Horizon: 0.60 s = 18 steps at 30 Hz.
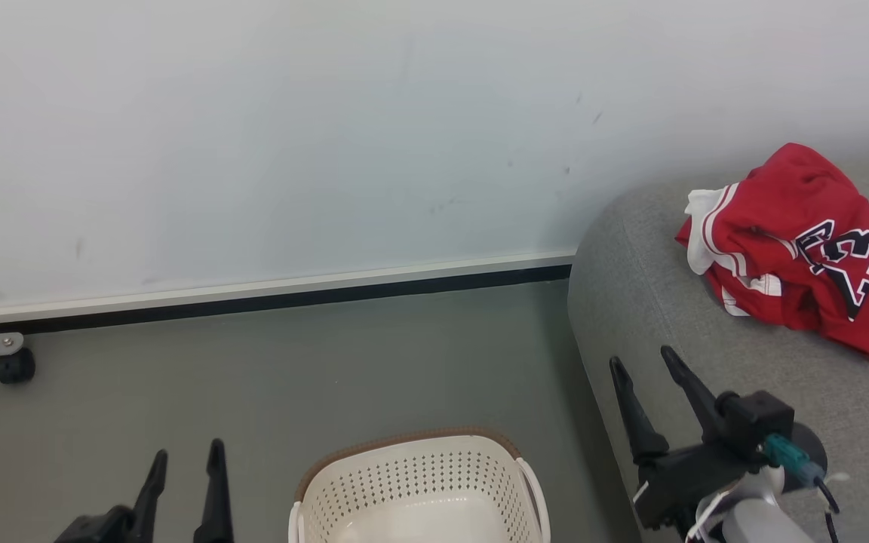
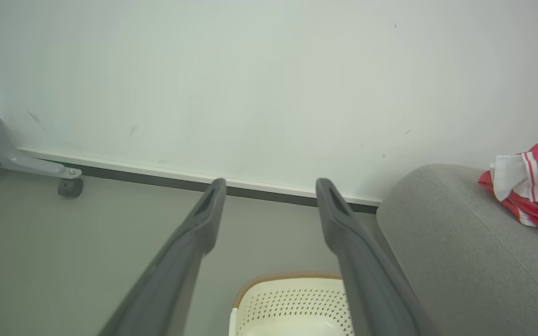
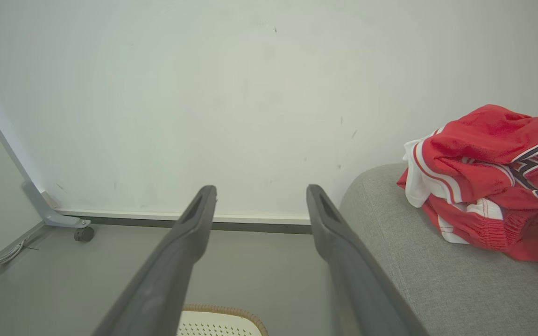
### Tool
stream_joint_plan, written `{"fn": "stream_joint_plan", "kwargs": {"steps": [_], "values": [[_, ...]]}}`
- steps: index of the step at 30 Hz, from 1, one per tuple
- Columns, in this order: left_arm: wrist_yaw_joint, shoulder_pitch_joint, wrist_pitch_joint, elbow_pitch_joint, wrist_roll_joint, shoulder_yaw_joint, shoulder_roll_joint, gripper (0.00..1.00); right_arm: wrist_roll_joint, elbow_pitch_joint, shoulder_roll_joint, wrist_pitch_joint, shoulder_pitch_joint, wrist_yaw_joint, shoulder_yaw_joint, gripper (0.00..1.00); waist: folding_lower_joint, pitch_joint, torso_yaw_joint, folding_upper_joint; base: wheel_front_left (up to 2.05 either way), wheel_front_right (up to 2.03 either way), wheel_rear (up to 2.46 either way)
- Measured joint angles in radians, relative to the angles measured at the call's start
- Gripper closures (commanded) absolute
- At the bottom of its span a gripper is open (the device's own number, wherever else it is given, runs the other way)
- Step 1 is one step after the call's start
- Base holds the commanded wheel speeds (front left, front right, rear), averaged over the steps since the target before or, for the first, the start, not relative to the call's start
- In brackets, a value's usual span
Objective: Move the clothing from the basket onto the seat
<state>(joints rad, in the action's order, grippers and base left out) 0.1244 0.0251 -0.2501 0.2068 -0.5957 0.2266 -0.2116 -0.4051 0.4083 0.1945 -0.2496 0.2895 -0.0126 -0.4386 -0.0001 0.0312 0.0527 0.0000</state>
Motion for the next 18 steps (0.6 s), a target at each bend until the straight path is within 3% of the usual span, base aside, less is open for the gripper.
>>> {"fn": "stream_joint_plan", "kwargs": {"steps": [7,18], "values": [[0.000,0.071,0.000,-0.051,0.041,-0.068,0.020,0.00,0.000,-0.089,-0.001,0.000,-0.087,-0.041,0.029,0.00,0.0001,0.006,-0.007,-0.0001,0.00,0.00,0.00],[0.000,0.109,0.000,-0.093,0.082,-0.105,0.044,0.00,0.000,-0.173,0.002,0.000,-0.178,-0.063,0.063,0.00,0.0001,0.005,-0.014,0.0000,0.00,0.00,0.00]]}}
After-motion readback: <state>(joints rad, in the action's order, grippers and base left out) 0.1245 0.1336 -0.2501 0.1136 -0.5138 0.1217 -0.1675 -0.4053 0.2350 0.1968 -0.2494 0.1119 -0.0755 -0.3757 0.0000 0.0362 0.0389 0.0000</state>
